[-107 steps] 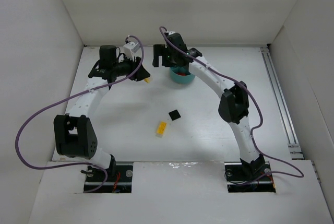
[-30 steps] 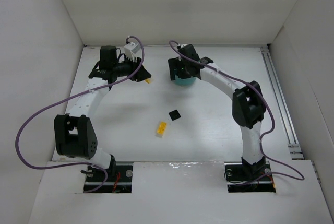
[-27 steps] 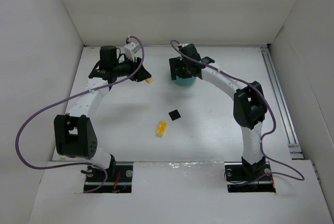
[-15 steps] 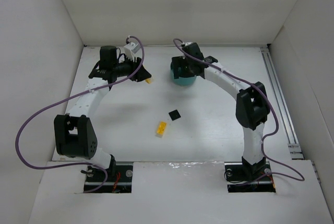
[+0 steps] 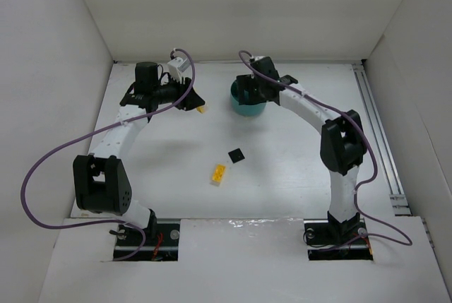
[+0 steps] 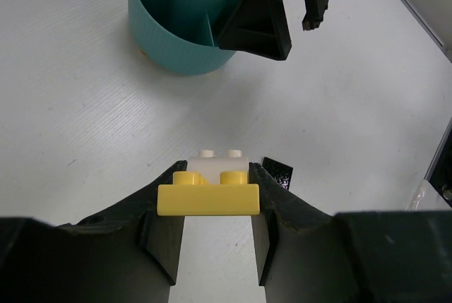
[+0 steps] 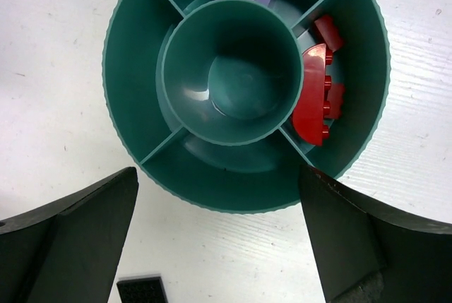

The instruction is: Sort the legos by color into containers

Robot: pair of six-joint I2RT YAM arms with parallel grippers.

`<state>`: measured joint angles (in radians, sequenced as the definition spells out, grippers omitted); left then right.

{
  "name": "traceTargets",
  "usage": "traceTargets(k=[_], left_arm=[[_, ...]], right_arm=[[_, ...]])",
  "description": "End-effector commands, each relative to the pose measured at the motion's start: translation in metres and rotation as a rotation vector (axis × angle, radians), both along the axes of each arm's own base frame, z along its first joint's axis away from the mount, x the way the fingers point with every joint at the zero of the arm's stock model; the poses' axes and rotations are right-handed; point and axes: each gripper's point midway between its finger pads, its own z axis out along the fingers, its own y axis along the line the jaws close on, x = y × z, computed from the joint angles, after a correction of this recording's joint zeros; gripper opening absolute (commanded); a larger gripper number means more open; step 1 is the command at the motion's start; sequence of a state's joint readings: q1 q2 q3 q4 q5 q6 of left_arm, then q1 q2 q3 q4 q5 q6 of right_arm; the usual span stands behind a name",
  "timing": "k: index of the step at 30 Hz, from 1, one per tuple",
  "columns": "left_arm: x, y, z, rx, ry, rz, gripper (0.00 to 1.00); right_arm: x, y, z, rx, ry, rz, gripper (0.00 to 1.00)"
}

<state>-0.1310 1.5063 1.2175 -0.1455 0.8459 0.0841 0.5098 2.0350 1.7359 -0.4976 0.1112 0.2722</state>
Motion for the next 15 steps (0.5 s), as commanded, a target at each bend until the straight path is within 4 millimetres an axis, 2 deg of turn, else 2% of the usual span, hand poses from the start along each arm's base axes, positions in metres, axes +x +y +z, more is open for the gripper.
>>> traceTargets(k=[1, 2, 5, 9, 13, 14, 15], left_arm=[[0.000, -0.002, 0.015, -0.027, -0.045, -0.013, 0.00], [0.000, -0.002, 0.015, -0.027, -0.045, -0.013, 0.00], [0.000, -0.002, 0.015, -0.027, -0.045, -0.013, 0.00], [0.002, -0.002, 0.017, -0.028, -0.055, -0.013, 0.00], [0.002, -0.003, 0.018, -0.035, -0.055, -0.010, 0.00], [0.002, -0.003, 0.018, -0.035, -0.055, -0.010, 0.00], [0.003, -0.003, 0.020, -0.046, -0.049, -0.003, 0.00]], right_arm=[[0.007, -0.006, 0.029, 0.025, -0.072, -0.021, 0.99], [0.008, -0.006, 0.024, 0.021, -0.064, -0.021, 0.99], [0.009, -0.005, 0.028, 0.025, -0.072, -0.021, 0.99], [0.013, -0.006, 0.041, 0.050, -0.101, -0.022, 0.99], [0.006, 0.004, 0.074, 0.132, -0.147, 0.022, 0.99], [0.001, 0.005, 0.073, 0.144, -0.141, 0.039, 0.99], [-0.004, 0.003, 0.092, 0.186, -0.165, 0.047, 0.99]])
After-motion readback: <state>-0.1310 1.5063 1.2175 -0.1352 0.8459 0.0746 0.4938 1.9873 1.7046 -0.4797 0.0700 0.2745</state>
